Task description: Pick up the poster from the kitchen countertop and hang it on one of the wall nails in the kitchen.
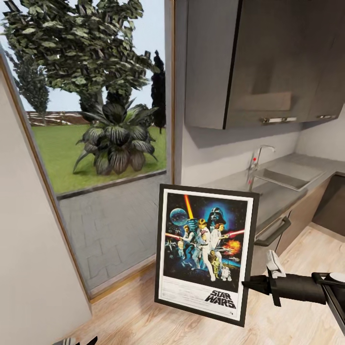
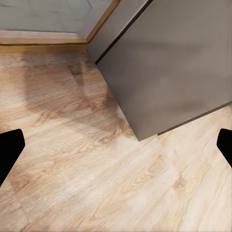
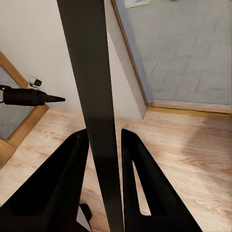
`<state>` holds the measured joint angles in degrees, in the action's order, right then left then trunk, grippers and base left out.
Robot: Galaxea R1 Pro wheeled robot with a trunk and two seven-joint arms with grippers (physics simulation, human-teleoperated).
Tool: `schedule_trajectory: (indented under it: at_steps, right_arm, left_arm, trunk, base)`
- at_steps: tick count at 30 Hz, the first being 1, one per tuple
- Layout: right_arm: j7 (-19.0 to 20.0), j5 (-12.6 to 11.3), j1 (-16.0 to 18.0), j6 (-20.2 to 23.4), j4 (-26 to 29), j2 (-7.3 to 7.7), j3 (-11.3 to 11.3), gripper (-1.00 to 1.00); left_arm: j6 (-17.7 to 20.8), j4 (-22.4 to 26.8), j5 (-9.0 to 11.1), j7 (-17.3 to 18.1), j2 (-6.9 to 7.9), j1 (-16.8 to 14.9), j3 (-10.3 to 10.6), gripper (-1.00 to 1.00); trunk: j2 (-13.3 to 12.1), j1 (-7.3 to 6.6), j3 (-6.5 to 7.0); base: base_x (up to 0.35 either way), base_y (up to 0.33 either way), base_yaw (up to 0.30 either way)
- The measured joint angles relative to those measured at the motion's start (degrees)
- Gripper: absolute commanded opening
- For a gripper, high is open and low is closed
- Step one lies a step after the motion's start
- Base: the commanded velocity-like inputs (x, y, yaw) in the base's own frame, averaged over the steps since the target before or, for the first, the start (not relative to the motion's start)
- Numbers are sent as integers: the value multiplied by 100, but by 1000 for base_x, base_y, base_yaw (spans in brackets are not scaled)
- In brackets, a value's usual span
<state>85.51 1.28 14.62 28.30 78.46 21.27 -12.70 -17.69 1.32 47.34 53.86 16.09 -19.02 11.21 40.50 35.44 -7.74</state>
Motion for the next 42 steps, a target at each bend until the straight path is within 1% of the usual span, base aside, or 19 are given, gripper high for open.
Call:
schedule_trajectory:
  at_steps: [34,42]
  right_arm:
    - [0,0,-1,0,0,0,-1,-100]
    - [0,-3,-8,-3,0,0,-34,-100]
  left_arm:
    - [0,2,0,-1,-2,0,8,100]
    - [0,-3,0,0,-2,-1,4,100]
  trunk:
    - [-1368,-749,614]
    - [-1370,-749,614]
  base:
    - [0,0,0]
    - [0,0,0]
